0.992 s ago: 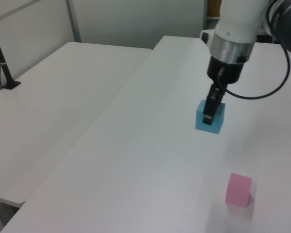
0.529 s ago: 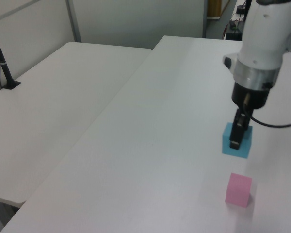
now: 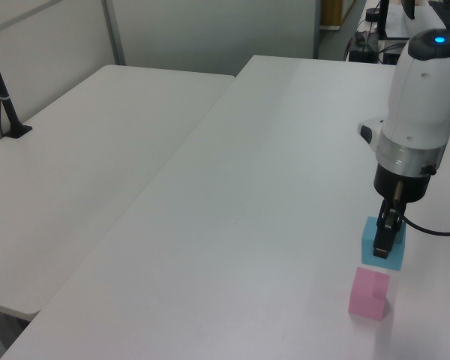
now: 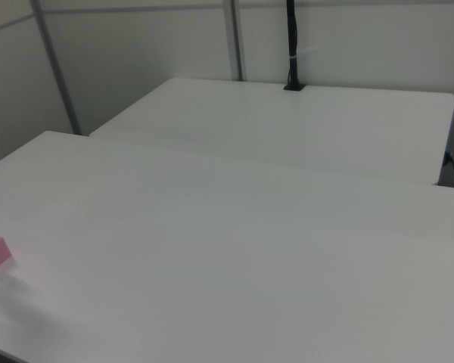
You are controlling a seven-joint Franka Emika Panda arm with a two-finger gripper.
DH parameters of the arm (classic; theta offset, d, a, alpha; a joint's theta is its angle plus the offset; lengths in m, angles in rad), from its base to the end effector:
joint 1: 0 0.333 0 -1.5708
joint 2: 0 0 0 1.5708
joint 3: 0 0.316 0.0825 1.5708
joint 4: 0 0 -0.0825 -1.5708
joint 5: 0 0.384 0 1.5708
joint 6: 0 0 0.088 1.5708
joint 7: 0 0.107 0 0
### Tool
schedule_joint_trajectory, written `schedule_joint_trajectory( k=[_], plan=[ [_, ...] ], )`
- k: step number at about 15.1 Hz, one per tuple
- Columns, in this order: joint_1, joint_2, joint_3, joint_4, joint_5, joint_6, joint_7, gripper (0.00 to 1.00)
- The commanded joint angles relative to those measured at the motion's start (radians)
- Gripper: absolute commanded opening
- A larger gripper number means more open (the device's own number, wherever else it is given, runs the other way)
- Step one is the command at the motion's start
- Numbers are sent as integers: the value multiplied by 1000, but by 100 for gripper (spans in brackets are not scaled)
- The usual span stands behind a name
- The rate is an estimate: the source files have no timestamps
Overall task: Put blue cube on pink cube
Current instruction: 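Lift the blue cube and carry it over the pink cube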
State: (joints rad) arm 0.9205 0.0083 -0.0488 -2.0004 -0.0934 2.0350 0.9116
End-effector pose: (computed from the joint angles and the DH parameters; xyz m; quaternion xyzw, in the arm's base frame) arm 0.3636 0.4243 0.4558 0.9990 0.0004 0.0411 0.0163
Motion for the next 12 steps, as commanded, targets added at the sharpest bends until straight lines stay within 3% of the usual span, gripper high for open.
schedule_joint_trajectory(
  k=[1,5,12],
  plan=[
    [15,-90,-10,-155,11,143,-22,16],
    [35,-99,-10,-236,-32,257,-20,16],
    [23,-93,-10,-241,-115,290,-17,17]
  ],
)
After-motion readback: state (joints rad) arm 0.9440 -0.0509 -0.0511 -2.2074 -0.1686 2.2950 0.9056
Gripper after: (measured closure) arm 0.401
